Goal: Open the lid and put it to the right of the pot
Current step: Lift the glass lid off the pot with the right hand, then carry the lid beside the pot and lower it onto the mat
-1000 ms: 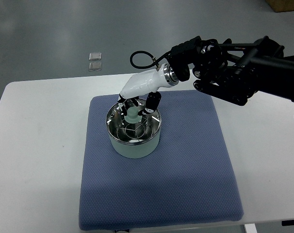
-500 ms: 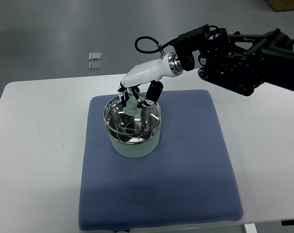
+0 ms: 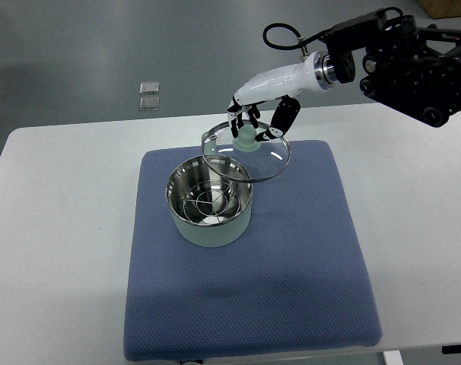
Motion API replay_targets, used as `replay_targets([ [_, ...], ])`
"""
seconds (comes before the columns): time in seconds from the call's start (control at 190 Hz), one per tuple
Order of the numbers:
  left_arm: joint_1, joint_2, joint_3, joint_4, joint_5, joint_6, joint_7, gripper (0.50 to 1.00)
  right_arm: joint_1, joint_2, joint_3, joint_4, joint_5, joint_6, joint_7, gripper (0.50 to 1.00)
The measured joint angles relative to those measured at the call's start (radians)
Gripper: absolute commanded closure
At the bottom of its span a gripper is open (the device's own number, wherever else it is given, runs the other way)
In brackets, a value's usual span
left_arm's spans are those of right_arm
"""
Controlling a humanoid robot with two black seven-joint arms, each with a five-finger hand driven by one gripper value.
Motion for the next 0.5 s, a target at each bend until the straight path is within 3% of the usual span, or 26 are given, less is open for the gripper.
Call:
replay_targets([
  [0.232, -0.002, 0.0, 0.0, -0.006, 0.0, 0.0, 0.0, 0.5, -0.086, -0.095, 0.002, -0.008, -0.006, -0.014, 0.014, 1.0],
  [0.463, -0.004, 0.0, 0.0, -0.007, 0.0, 0.0, 0.0, 0.5, -0.172, -0.106, 0.0, -0.064, -0.008, -0.062, 0.024, 1.0],
  [0.484, -0.005, 0.0, 0.0, -0.007, 0.0, 0.0, 0.0, 0.5, -0.177, -0.106, 0.0, -0.066, -0.008, -0.065, 0.024, 0.975],
  [0.5, -0.005, 0.0, 0.0, -0.007, 0.0, 0.0, 0.0, 0.5, -0.182, -0.105, 0.0, -0.067, -0.008, -0.068, 0.024, 0.928],
])
